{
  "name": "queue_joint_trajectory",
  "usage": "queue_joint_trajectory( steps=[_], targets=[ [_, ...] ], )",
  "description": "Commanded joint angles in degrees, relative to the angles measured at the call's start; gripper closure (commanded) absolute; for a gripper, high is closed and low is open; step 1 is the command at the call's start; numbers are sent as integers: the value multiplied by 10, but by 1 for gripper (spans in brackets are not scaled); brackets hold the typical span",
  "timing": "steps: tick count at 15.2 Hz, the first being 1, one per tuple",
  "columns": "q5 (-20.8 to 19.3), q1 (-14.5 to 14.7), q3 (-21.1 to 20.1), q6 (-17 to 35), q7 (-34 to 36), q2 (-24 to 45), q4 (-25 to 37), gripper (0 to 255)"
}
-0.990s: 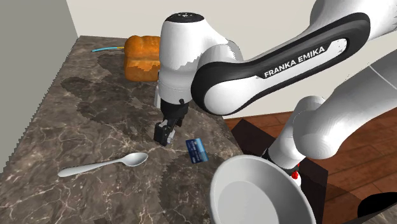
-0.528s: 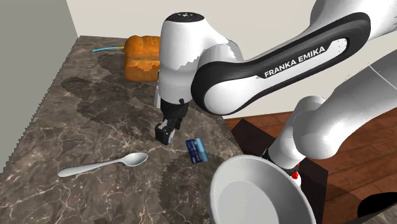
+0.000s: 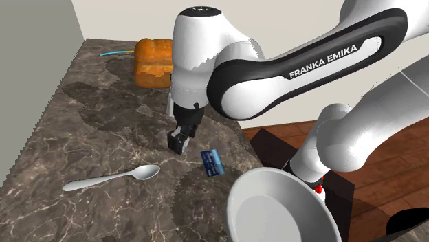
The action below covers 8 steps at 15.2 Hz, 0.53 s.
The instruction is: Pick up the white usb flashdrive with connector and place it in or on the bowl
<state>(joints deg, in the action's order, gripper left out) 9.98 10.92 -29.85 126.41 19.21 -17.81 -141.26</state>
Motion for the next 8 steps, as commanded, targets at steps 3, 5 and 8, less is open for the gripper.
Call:
queue_joint_trajectory(
  steps=[3,5,8],
  targets=[
    [3,2,7,-35,-5,-17,18,255],
    [4,2,10,-52,-6,-25,28,255],
    [5,3,15,-77,-8,-34,44,255]
  ],
)
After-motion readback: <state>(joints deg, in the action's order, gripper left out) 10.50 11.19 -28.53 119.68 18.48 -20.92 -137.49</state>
